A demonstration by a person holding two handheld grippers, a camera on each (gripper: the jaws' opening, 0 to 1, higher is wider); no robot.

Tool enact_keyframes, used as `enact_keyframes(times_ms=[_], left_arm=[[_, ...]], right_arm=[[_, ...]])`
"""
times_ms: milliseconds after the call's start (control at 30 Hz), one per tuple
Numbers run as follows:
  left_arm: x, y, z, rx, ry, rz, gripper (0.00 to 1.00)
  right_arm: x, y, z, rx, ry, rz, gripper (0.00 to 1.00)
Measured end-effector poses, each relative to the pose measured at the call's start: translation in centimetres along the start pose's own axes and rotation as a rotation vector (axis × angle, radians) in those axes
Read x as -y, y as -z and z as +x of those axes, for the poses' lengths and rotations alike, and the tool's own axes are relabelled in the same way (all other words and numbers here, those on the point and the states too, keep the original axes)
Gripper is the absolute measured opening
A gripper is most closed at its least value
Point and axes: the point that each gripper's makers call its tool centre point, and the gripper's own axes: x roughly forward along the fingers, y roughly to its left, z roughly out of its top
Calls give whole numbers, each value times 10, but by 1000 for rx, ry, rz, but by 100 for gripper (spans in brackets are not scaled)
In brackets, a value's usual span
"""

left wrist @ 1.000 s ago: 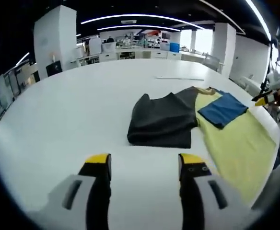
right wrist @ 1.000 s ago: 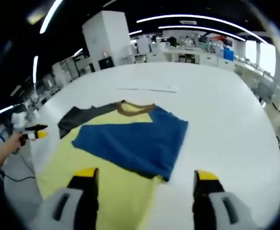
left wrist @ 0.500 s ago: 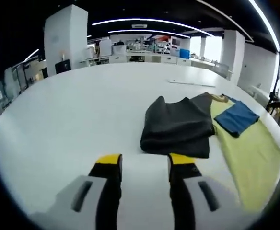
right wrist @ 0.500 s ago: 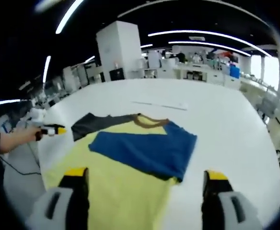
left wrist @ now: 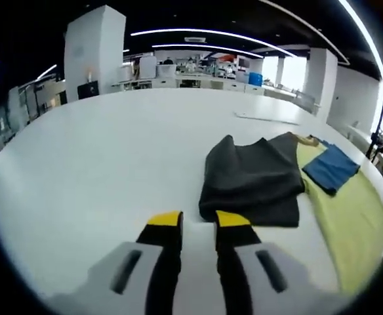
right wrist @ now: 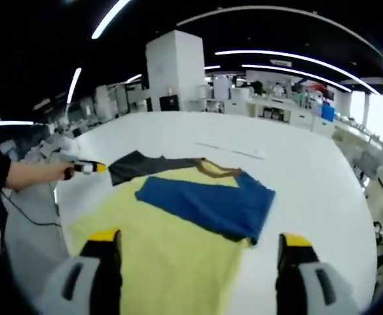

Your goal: Fold the garment on the visible template until the final outline fits inside the template.

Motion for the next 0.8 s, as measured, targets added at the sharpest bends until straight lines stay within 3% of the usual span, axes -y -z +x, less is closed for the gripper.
enact_keyframes(times_ms=[200,300,633,800], left_arm=[[0,4,6,-26,1,26,5],[1,3,6,-22,9,0,0],[5,8,2,-40,-14,-2,0],[7,13,-7,-45,-18,-42,0]], right_arm=[[-7,3,-11,-3,-28,-23,100],[-7,5,-12,-8,-22,-36,100],[-6,8,-16,-13,-7,-29,100],[-5,9,-17,-15,-2,-25,100]])
